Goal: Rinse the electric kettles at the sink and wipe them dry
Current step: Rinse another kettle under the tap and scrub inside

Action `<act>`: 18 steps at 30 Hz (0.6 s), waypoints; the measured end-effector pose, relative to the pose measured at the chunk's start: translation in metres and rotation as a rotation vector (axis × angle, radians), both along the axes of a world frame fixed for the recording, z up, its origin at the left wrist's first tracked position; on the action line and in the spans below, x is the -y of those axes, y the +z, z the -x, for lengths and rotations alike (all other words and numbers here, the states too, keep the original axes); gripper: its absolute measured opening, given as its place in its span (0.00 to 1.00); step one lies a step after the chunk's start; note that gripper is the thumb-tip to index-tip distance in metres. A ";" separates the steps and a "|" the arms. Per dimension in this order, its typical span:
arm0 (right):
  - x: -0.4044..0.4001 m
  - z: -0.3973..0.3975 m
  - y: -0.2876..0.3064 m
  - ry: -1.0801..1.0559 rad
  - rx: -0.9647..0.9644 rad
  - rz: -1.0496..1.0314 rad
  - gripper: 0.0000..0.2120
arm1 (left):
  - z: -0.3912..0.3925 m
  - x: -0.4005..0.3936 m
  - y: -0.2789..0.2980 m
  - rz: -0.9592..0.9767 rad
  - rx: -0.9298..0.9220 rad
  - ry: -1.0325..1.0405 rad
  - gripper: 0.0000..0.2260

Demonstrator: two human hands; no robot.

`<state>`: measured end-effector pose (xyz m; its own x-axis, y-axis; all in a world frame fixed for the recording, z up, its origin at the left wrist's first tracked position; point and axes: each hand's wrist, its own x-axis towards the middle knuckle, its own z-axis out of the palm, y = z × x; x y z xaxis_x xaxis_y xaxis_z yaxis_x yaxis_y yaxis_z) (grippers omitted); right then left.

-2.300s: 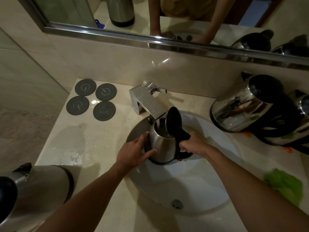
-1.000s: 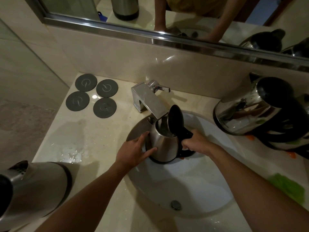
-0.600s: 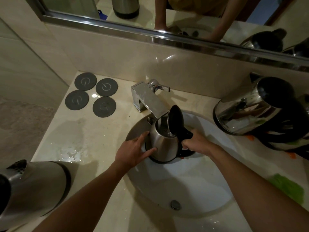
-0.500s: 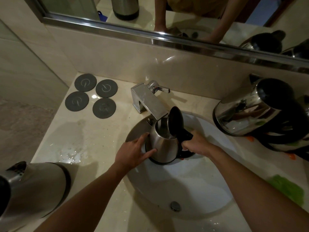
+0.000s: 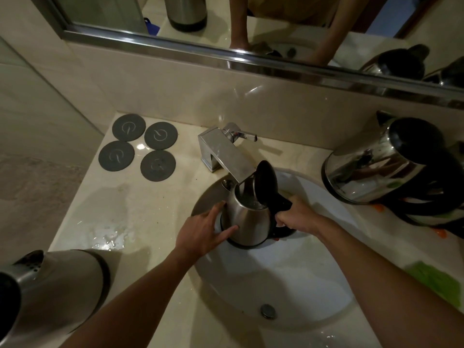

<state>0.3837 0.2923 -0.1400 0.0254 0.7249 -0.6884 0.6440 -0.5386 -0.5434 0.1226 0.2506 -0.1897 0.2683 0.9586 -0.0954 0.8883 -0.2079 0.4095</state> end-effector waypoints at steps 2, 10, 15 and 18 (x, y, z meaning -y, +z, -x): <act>0.000 0.001 0.001 -0.001 0.004 0.000 0.07 | 0.001 -0.001 -0.001 0.010 0.005 -0.003 0.37; -0.002 0.001 0.001 0.011 0.022 0.002 0.06 | 0.000 -0.001 0.001 0.019 -0.004 -0.008 0.37; -0.001 0.002 0.004 0.000 0.006 0.011 0.08 | 0.000 -0.001 -0.001 0.018 -0.009 -0.004 0.38; 0.000 0.002 0.004 0.000 0.010 0.009 0.07 | 0.001 -0.001 -0.004 -0.013 0.002 -0.017 0.39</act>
